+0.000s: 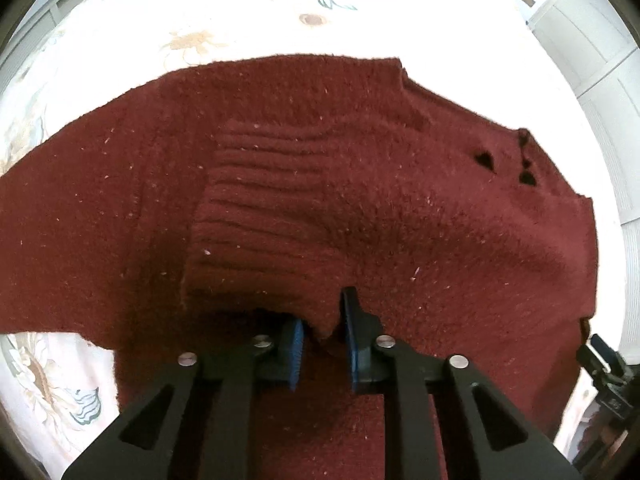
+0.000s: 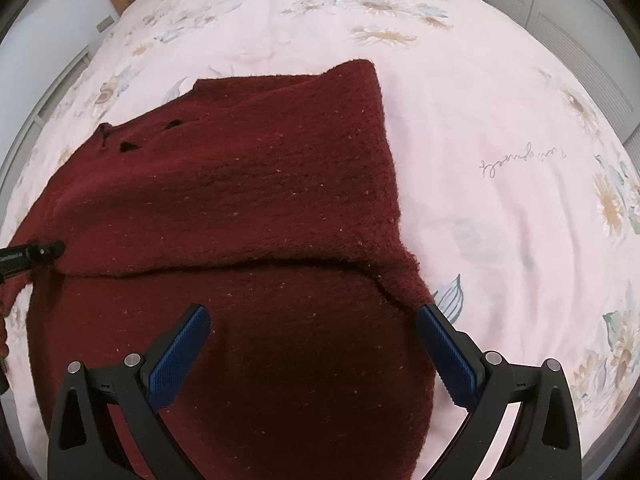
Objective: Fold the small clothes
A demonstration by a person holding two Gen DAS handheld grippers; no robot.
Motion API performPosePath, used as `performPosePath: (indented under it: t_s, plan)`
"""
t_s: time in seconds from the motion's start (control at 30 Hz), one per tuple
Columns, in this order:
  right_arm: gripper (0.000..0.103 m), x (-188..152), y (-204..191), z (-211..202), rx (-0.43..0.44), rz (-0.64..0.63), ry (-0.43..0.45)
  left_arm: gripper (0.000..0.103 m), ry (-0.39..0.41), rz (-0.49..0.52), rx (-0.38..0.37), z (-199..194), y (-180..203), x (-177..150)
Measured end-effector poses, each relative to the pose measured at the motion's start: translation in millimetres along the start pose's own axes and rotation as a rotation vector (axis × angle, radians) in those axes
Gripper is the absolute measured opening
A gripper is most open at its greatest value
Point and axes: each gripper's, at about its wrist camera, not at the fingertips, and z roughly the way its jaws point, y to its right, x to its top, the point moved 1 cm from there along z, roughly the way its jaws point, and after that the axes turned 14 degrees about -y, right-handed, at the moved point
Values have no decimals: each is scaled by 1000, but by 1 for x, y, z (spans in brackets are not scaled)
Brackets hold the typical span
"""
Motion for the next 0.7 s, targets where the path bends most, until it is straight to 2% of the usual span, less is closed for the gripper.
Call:
performPosePath:
  t_s: [0.2, 0.3, 0.4, 0.5, 0.53, 0.57, 0.6, 0.67, 0.7]
  plan:
    - [102, 3, -4, -7, -4, -8, 18, 9, 29, 27, -42, -32, -13, -18]
    - [103, 3, -8, -6, -5, -20, 14, 8, 31, 48, -5, -34, -12, -22]
    - [102, 4, -13, -6, -8, -30, 12, 8, 5, 61, 17, -20, -8, -20]
    - [102, 5, -17, -9, -16, -46, 20, 15, -10, 71, 50, -9, -5, -16]
    - [102, 6, -19, -11, -21, -51, 25, 23, -14, 69, 65, -8, -5, -16]
    - [102, 7, -20, -11, -25, -55, 29, 36, -13, 64, 80, -8, -5, -16]
    - [102, 8, -21, -12, -30, -59, 33, 43, -4, 59, 102, -8, -7, -16]
    - [102, 9, -24, -14, -28, -64, 39, 68, 6, 49, 130, -8, -13, -16]
    - [102, 9, -25, -14, -25, -65, 41, 73, 17, 41, 127, -12, -19, -19]
